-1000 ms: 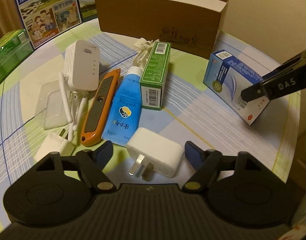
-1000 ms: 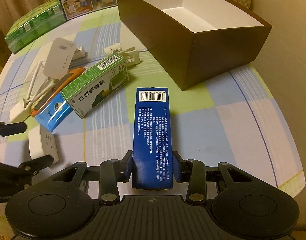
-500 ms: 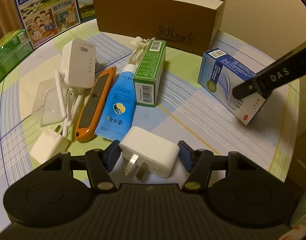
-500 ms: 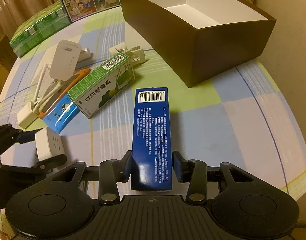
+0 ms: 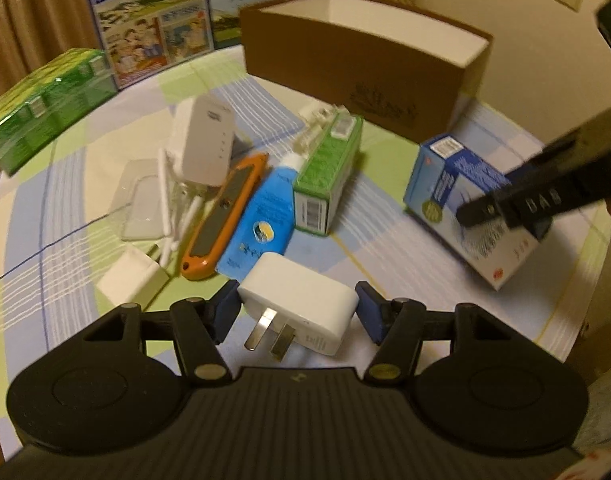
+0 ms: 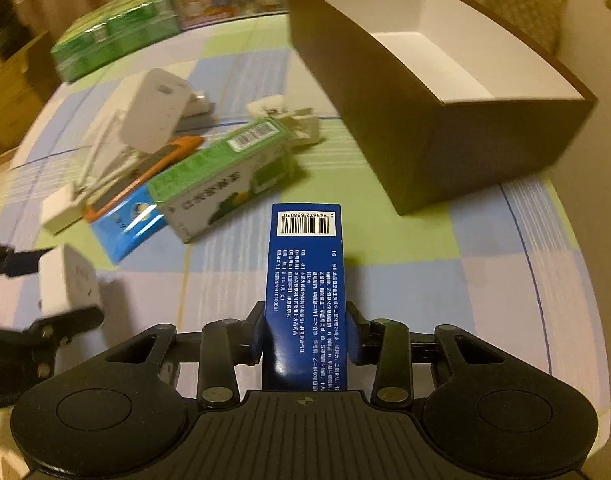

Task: Organize rigid objects
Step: 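Lift the blue box with the right gripper while the left gripper grasps the white plug charger, then carry the blue box into the brown box and release it with the right gripper, then withdraw the right gripper from the brown box back over the table, then grasp the green toothpaste box with the right gripper, then lift the green box with the right gripper while the left gripper grasps the white plug charger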

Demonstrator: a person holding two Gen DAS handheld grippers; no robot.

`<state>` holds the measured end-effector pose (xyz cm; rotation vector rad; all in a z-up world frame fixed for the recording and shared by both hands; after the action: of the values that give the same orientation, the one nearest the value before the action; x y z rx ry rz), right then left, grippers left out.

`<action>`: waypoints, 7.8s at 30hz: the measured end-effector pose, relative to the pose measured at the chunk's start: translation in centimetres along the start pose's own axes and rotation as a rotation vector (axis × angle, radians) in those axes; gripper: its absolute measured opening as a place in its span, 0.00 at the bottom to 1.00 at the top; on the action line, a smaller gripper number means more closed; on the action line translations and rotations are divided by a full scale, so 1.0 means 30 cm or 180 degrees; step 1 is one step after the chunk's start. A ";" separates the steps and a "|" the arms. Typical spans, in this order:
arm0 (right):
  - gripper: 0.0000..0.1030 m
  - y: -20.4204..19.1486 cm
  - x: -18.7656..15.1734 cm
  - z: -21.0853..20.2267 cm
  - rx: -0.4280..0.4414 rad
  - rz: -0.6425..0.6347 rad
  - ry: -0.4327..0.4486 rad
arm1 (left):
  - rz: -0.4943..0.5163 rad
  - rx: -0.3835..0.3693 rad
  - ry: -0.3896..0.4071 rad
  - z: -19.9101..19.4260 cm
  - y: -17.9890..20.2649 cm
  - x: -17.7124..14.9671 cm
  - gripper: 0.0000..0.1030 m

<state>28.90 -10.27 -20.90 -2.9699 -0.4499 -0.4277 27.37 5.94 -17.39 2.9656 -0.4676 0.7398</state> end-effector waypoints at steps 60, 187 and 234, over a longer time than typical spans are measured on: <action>0.35 0.820 0.734 0.055 0.0249 -0.1210 -0.0014 | -0.0195 0.0008 -0.0403 0.532 0.516 0.946 0.57; 0.46 -0.083 0.390 0.183 0.0514 0.0740 -0.0384 | -0.1212 0.0554 -0.0468 0.018 -0.354 -0.110 0.69; 0.31 0.073 0.306 0.156 0.0202 0.0032 -0.0373 | -0.0697 0.0389 -0.0692 0.226 -0.399 -0.050 0.40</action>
<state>39.20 -9.16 -22.82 -2.9446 -0.4511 -0.2348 32.78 16.94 -23.78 3.1573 -0.1043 0.4425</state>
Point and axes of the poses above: each gripper's, at about its wrist camera, not at the fingertips, and z roughly the way its jaws point, y to its right, x to its top, the point moved 7 cm from there along z, roughly the way its jaws point, and after that the axes turned 10 degrees about -y, right-handed, at the moved point
